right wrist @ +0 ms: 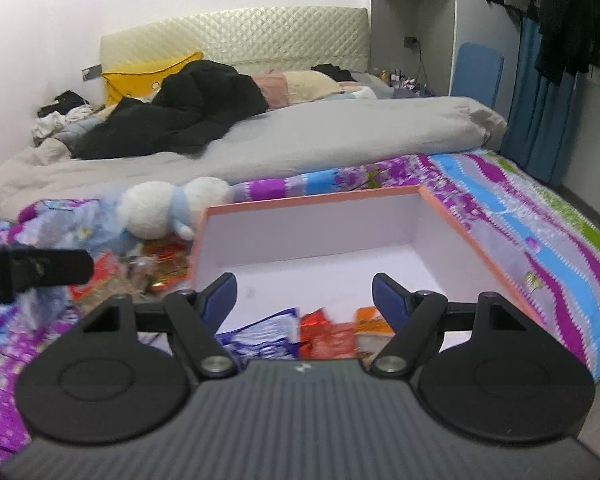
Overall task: Organize snacks
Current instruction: 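Withdraw both tools from the pink box back toward the snack pile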
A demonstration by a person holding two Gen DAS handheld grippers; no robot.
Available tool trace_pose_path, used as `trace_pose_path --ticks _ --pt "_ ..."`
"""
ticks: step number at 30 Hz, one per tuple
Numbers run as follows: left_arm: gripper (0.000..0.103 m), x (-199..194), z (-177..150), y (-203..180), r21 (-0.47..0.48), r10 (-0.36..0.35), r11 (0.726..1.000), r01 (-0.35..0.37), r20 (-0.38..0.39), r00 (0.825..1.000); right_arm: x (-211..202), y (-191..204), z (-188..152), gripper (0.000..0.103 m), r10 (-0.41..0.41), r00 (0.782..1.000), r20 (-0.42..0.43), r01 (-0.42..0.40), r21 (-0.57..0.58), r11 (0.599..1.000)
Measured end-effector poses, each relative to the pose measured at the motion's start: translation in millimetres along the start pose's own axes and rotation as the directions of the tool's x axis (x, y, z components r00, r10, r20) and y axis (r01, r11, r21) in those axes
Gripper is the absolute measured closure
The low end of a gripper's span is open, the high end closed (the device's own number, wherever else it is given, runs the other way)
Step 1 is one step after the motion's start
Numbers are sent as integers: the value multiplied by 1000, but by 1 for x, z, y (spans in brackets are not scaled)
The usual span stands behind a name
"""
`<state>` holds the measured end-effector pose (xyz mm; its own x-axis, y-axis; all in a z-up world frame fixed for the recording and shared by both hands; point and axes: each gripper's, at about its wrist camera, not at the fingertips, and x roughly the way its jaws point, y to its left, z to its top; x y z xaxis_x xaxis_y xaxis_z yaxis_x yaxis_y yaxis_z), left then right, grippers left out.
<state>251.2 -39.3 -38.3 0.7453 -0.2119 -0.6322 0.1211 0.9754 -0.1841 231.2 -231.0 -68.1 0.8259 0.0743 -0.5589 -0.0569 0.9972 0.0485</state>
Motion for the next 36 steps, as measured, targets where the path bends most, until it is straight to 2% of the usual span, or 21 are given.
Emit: trace_pose_path --ticks 4,9,11,12,15,22,28,34,36 --pt "20 -21 -7 22 -11 33 999 -32 18 999 -11 25 -2 27 27 1000 -12 -27 -17 999" --pt "20 -42 -21 56 -80 73 994 -71 31 997 -28 59 -7 27 35 999 -35 -37 -70 997" --pt "20 -46 -29 69 -97 98 991 -95 23 995 -35 69 -10 23 48 998 -43 -51 -89 995" --pt "20 -47 -33 77 -105 111 988 -109 17 994 -38 73 -12 17 52 997 -53 -57 -88 994" --pt "20 -51 -44 98 -146 139 980 -137 0 990 -49 83 -18 15 77 994 -81 -83 -84 993" --pt "20 -46 -65 137 -216 187 958 -189 -32 982 -62 106 -15 15 50 984 -169 -70 -120 990" --pt "20 -31 -78 155 -259 194 944 -202 -55 979 -82 111 3 15 68 985 -156 -89 -138 986" --pt "20 -19 -91 169 -311 183 929 -199 -81 980 -86 120 20 15 97 982 -160 -115 -106 988" --pt "20 -17 -93 172 -313 188 927 -206 -87 978 -88 126 23 15 91 988 -124 -107 -125 986"
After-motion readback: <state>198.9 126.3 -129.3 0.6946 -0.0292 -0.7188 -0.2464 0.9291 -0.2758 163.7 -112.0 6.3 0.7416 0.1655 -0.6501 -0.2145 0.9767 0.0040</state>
